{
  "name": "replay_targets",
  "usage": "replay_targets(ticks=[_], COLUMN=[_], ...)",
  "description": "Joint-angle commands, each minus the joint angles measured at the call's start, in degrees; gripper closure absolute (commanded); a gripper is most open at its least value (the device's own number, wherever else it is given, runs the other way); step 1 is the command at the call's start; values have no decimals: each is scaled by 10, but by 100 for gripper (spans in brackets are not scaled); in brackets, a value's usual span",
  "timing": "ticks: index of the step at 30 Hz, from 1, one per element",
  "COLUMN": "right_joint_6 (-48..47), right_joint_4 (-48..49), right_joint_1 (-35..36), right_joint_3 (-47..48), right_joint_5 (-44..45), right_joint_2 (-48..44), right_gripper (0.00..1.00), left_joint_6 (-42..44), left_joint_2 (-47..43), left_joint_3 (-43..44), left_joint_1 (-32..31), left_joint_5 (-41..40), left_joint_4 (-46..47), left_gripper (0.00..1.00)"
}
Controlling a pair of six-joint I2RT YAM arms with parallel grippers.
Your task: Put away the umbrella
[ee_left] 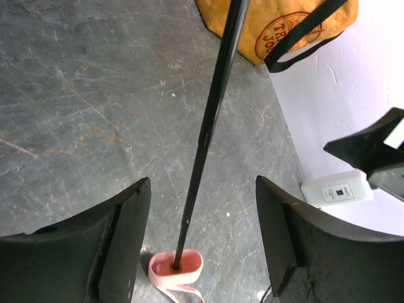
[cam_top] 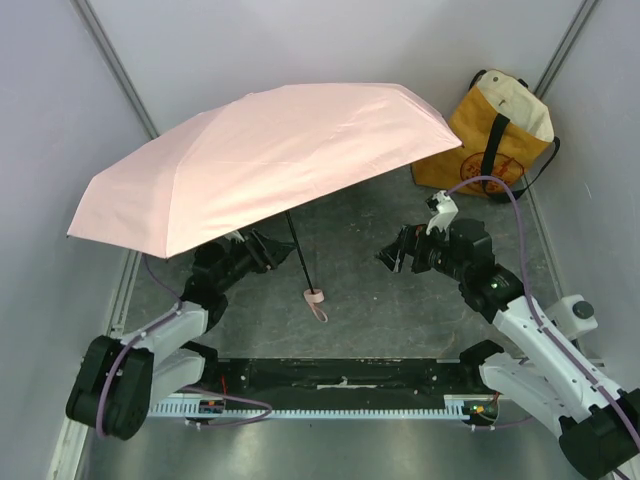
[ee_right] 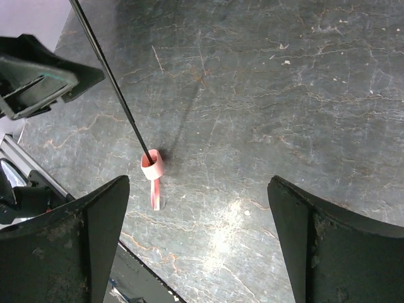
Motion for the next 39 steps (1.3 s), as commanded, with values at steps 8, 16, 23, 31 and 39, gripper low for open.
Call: replay_targets(ticks=[8,16,23,31,39], right_joint_6=[-12,16,126,240,281], right_joint_4=[11,-25,112,245,307], right_joint_1=[17,34,111,186,235], right_joint_3=[43,70,150,303,430], right_joint_5=[-16,49,88,140,115], right_joint_2=[8,26,101,263,416], right_gripper=[2,2,5,13,19], left_joint_6=[-25,64,113,85,105], left_joint_2=[266,210,54,-10,-35], left_joint_3=[167,238,364,425,418], left_joint_1=[1,-36,-121,-168,-187], left_joint_5=[61,-13,-249,-308,-243], left_joint_4=[192,21,-410,-591,-584], left_gripper=[29,98,98,98,98])
